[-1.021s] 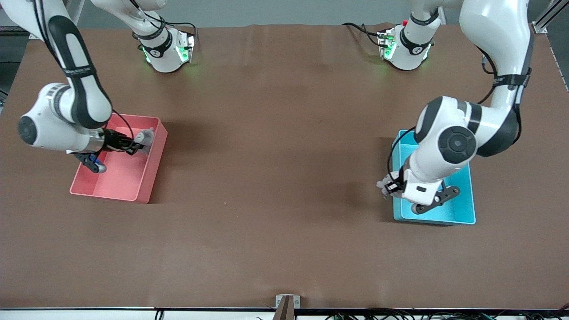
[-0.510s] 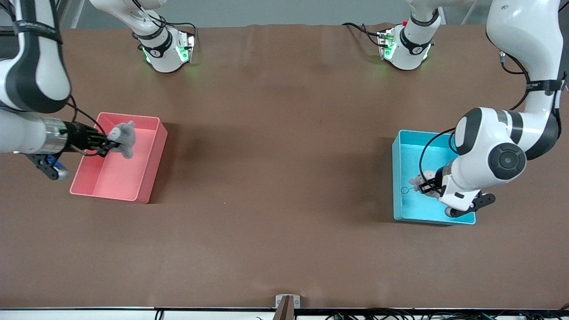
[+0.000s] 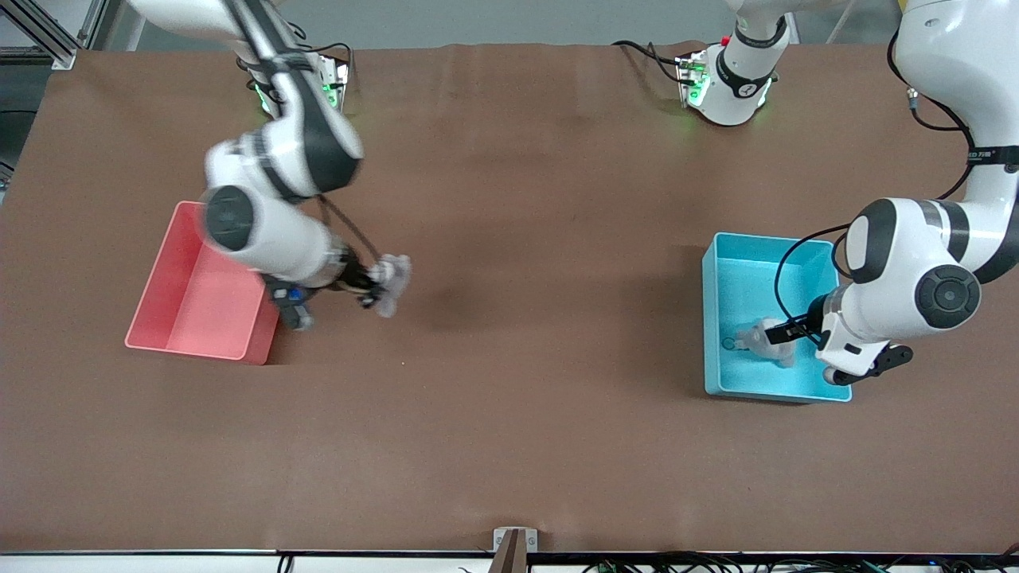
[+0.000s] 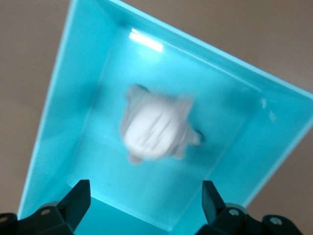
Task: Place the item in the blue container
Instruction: 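Release the plush into the blue box while the right gripper lifts another, then set the second plush mid-table with the right gripper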
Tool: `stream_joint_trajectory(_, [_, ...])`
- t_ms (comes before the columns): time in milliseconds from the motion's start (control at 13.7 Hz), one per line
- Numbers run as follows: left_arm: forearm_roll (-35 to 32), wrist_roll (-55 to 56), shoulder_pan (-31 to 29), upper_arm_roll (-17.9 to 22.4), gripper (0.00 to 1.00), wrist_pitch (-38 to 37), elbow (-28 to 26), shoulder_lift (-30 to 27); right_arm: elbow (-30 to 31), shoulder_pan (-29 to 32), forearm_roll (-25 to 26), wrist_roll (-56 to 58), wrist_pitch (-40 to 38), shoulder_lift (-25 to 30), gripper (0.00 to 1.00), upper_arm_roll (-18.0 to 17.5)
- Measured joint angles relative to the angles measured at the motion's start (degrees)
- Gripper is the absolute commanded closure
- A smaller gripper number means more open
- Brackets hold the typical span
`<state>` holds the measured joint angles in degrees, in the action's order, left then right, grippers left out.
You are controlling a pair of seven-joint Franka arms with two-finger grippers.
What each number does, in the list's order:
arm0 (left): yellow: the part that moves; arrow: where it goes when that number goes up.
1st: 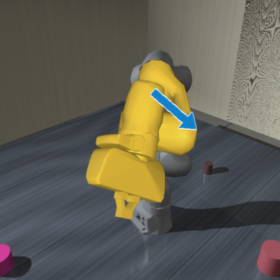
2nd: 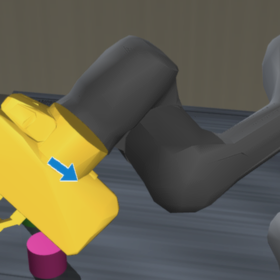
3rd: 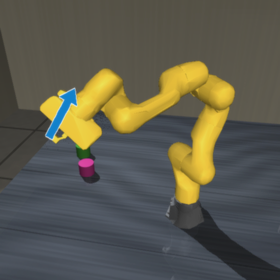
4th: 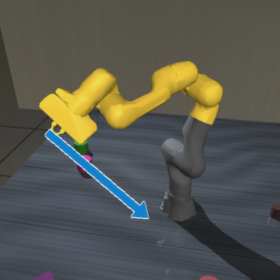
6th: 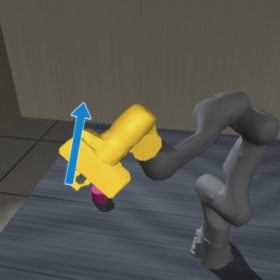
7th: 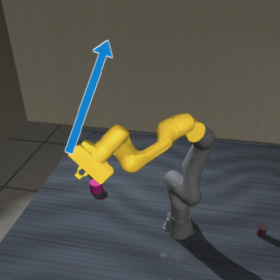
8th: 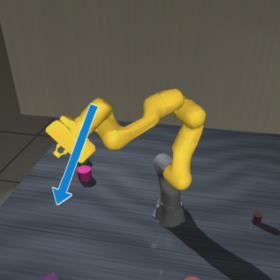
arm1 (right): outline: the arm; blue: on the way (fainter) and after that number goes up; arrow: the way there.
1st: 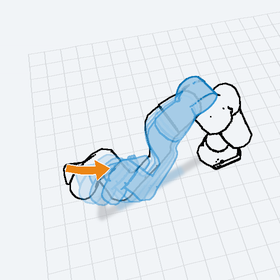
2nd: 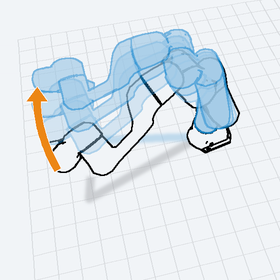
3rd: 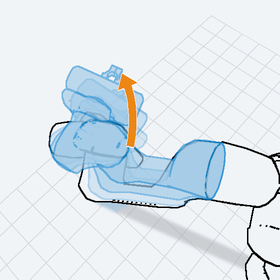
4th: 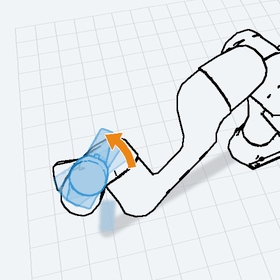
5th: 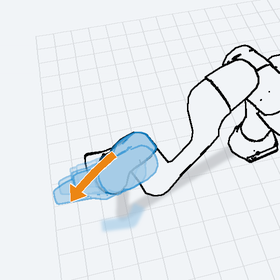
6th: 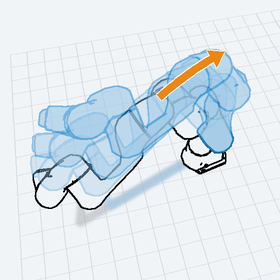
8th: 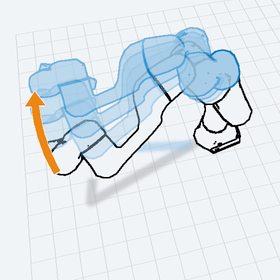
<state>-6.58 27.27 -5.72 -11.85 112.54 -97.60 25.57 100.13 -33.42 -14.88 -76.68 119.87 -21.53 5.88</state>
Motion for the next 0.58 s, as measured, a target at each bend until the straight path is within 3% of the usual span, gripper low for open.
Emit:
stream_joint_trajectory(219, [0.1,5.2,0.5,-3.7,0.0,-0.4,0.2,0.0,-2.1,-8.9,0.2,-12.5,11.6,-9.3,1.0,0.1])
stream_joint_trajectory(583, [3.3,18.5,1.9,-8.5,0.0,-0.1,0.2,0.6,-12.3,-11.4,0.2,-21.0,15.2,-19.7,0.98,0.4])
